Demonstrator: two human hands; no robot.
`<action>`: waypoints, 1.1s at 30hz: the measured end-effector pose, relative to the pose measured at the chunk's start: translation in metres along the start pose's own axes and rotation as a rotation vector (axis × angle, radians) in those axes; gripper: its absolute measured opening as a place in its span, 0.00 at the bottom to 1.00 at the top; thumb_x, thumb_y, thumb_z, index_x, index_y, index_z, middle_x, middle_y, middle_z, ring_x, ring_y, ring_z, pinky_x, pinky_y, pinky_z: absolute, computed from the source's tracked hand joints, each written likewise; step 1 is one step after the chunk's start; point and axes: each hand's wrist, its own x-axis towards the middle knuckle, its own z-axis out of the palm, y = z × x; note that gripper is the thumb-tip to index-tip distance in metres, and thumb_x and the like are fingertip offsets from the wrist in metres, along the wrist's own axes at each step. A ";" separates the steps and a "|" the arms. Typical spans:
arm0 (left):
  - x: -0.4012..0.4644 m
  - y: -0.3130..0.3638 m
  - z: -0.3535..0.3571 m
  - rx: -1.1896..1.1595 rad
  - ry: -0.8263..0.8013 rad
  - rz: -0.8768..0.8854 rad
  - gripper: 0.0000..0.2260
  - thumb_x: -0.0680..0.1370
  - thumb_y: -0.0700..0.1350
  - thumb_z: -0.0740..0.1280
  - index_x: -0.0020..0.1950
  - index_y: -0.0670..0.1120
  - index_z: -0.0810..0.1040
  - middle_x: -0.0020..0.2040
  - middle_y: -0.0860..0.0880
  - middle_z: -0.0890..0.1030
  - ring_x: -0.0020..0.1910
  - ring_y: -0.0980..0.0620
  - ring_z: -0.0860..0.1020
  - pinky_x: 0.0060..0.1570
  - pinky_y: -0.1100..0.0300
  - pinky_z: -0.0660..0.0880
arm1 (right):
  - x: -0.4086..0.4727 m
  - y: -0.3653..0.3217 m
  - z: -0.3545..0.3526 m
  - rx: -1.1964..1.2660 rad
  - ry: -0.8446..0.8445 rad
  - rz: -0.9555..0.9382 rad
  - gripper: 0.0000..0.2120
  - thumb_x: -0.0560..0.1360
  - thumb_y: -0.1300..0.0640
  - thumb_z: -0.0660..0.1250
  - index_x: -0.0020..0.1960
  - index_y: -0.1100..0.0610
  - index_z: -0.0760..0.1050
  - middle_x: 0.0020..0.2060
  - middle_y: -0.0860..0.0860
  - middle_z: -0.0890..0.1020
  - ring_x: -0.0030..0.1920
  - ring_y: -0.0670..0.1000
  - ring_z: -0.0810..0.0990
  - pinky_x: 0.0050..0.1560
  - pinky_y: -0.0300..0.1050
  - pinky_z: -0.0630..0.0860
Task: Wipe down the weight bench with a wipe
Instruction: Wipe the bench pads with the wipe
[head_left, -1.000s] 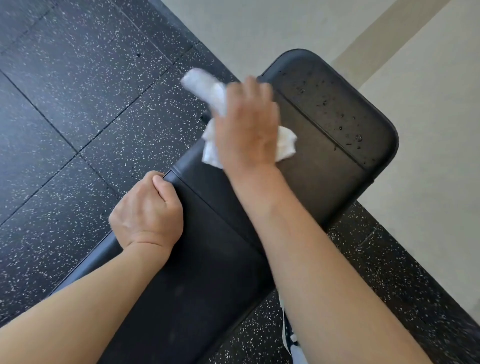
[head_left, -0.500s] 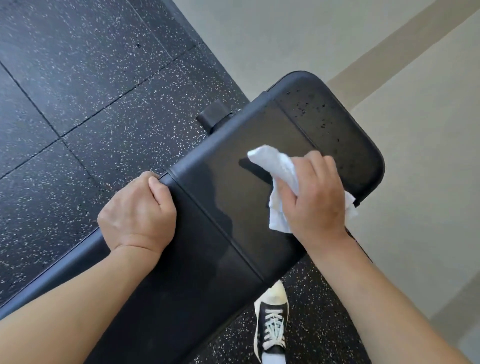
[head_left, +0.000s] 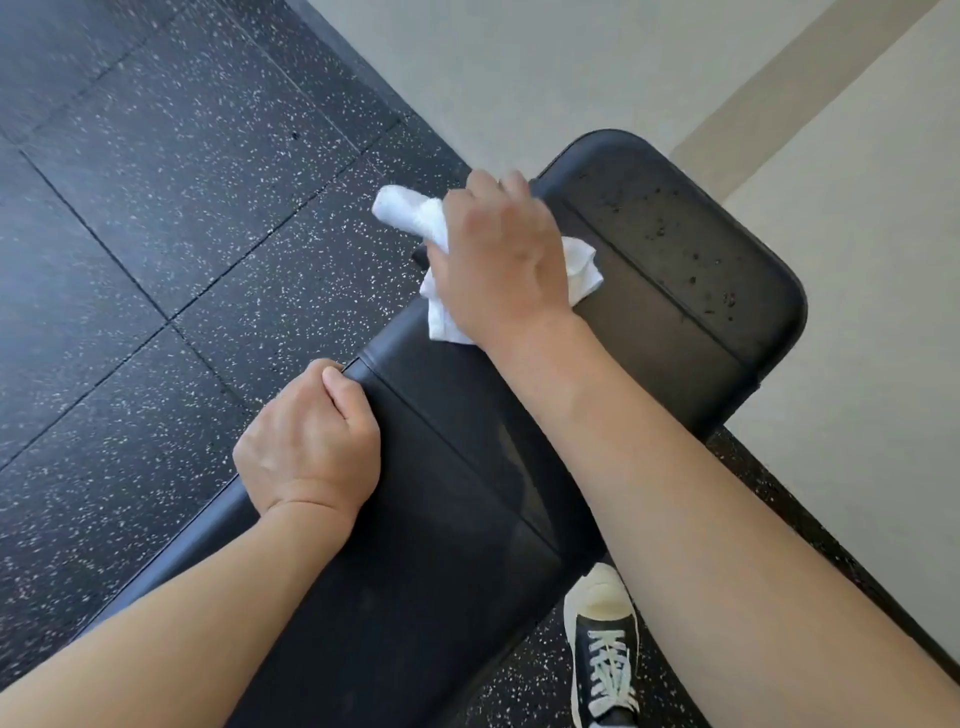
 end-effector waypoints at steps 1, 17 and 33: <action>0.000 0.000 0.000 -0.002 0.002 0.000 0.19 0.80 0.55 0.44 0.41 0.49 0.70 0.30 0.54 0.65 0.34 0.43 0.65 0.40 0.51 0.61 | -0.026 -0.005 -0.006 0.073 0.021 -0.044 0.05 0.77 0.53 0.66 0.50 0.55 0.76 0.49 0.52 0.79 0.51 0.57 0.75 0.45 0.48 0.67; 0.003 -0.003 0.004 0.006 -0.043 0.025 0.17 0.85 0.50 0.48 0.47 0.48 0.74 0.49 0.33 0.81 0.43 0.37 0.71 0.47 0.47 0.63 | -0.168 0.113 -0.028 0.112 0.431 0.447 0.08 0.77 0.57 0.70 0.47 0.62 0.77 0.41 0.56 0.76 0.42 0.58 0.71 0.40 0.50 0.68; 0.000 -0.002 0.002 0.006 -0.022 0.003 0.20 0.81 0.53 0.45 0.50 0.50 0.77 0.36 0.45 0.70 0.40 0.37 0.72 0.44 0.48 0.64 | -0.157 0.086 -0.037 0.110 0.147 -0.024 0.06 0.74 0.57 0.70 0.47 0.59 0.80 0.39 0.53 0.75 0.38 0.57 0.72 0.38 0.55 0.68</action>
